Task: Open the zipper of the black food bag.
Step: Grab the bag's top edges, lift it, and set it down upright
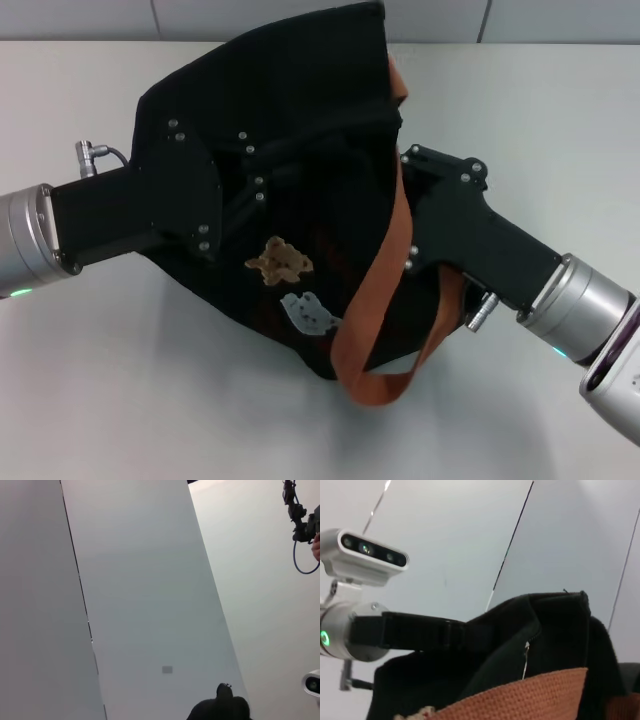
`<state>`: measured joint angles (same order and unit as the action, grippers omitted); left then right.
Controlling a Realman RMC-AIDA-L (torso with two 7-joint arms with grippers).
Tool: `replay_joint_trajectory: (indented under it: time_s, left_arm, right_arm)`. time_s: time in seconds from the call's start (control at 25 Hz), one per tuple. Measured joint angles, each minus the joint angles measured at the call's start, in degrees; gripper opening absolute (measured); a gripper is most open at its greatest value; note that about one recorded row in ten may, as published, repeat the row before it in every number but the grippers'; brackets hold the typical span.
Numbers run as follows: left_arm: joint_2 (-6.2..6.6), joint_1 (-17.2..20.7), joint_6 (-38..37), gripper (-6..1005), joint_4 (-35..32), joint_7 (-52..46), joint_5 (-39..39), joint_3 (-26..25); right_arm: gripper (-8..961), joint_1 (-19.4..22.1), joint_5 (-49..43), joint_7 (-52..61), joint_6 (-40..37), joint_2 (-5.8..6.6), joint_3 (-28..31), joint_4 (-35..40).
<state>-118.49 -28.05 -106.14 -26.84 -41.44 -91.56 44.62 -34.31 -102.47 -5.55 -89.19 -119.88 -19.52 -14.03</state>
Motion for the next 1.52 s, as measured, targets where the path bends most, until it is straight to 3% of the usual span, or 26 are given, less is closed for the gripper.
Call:
replay_joint_trajectory:
  time_s: [0.56, 0.92, 1.52]
  left_arm:
    - [-0.31, -1.4, 0.3, 71, -0.5, 0.1, -0.3, 3.2]
    - [-0.24, -1.5, 0.1, 71, -0.5, 0.1, -0.3, 3.2]
    - [-0.33, -1.3, -0.2, 71, 0.1, 0.1, -0.4, 3.2]
  right_arm:
    - [264, -2.1, -0.2, 0.6, 3.9, 0.0, 3.3, -2.2]
    - [241, -1.6, -0.2, -10.7, 6.3, 0.0, 7.0, -6.1]
    - [204, -0.9, -0.8, -15.5, 6.0, 0.0, 8.3, -6.8]
